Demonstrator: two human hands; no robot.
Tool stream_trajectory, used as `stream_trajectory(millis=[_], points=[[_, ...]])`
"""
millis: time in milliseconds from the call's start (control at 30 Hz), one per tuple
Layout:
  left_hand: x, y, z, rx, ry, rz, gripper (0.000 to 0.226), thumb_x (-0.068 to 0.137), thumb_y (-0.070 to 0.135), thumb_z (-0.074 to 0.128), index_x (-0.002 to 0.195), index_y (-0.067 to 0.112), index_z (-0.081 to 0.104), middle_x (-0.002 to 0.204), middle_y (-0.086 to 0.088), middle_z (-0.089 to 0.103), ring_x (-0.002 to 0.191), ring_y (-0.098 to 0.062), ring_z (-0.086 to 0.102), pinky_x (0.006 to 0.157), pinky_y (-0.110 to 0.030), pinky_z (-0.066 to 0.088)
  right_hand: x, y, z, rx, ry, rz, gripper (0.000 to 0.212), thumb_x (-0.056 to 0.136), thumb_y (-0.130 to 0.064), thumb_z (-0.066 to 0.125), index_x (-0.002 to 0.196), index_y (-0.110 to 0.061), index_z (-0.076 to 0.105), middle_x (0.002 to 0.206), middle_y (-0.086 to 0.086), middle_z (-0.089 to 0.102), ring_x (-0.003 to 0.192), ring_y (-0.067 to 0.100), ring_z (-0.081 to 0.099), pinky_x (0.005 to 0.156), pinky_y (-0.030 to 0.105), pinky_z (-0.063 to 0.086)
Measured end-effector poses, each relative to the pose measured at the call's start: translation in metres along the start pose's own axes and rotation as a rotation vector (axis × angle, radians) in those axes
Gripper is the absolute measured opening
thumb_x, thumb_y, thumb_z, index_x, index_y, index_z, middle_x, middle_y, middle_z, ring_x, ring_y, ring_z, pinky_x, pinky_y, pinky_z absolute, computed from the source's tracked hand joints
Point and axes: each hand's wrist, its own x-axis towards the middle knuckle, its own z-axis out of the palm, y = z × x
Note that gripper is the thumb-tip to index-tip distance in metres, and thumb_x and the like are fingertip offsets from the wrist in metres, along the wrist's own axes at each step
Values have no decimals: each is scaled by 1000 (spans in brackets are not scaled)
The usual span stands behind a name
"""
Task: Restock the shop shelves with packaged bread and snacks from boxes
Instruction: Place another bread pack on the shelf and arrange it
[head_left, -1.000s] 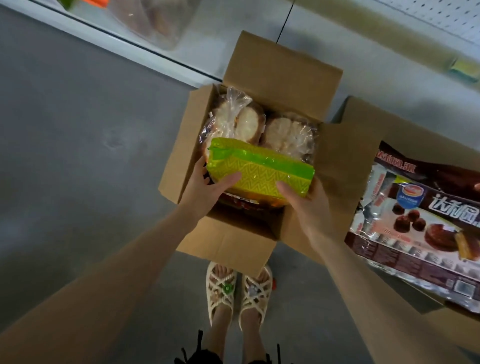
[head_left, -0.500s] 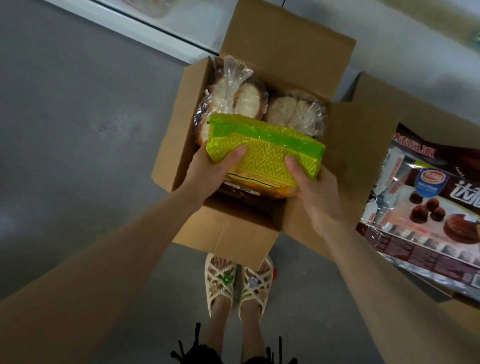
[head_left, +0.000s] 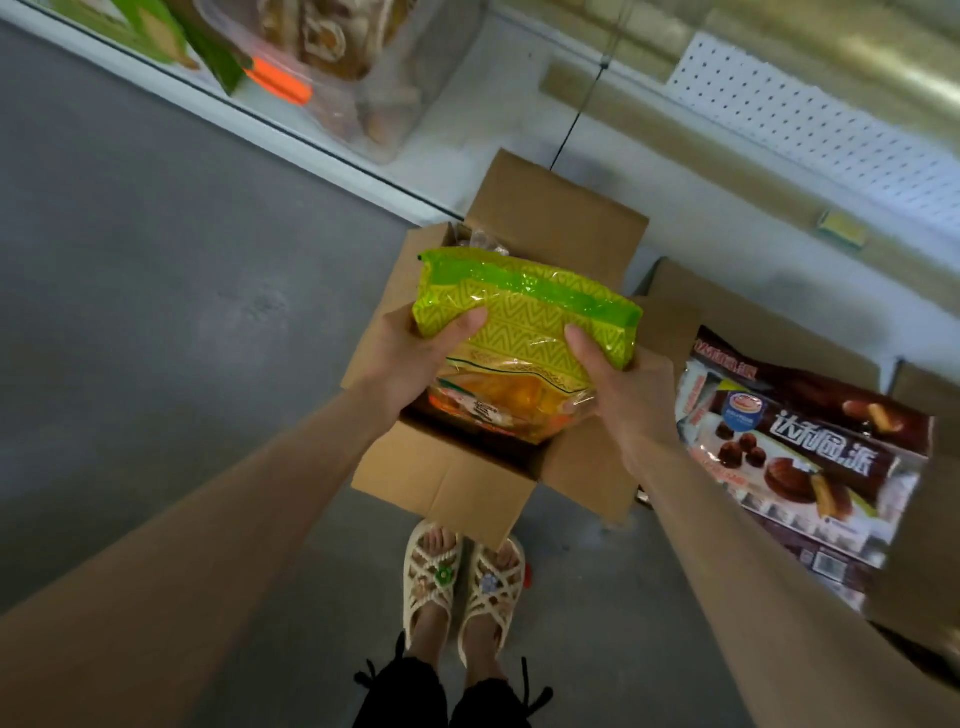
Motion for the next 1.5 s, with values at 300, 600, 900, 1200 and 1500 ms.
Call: stream_trajectory(millis=[300,600,900,1200,1500], points=[[-106,142,-68,-238,56,189,50,74,38,76,117,15,64,95,10,72,83,1,69,62,-14,52,-96,-173,-32,-73,-50,-248,32,77,-55,72,74,-23,72,78,6,75,73,30,72,77,54,57],[-233,309,-163,-269,95,441,88,54,51,89,128,18,53,114,3,70,96,-10,70,80,-27,57,-208,-375,-62,-77,-36,-476,60,67,-67,73,75,-7,72,65,12,71,59,32,70,63,52,59],[-361,452,-235,-303,264,733,88,54,54,87,123,18,45,113,-1,64,94,-12,65,73,-25,52,-336,-557,-101,-62,52,-842,59,76,-60,71,78,-1,64,71,12,66,63,28,64,68,38,53],[-449,536,-272,-240,306,977,70,57,37,89,116,23,53,107,0,69,95,-14,68,78,-23,54,-427,-656,-140,93,57,-1041,52,81,-53,69,58,-12,47,55,5,50,50,21,49,43,21,36],[-496,563,-270,-276,375,1068,77,62,40,83,127,20,47,111,-3,69,94,-18,70,84,-39,58,-467,-677,-158,207,-62,-1153,64,78,-64,65,91,-2,65,77,14,59,69,24,57,69,33,46]])
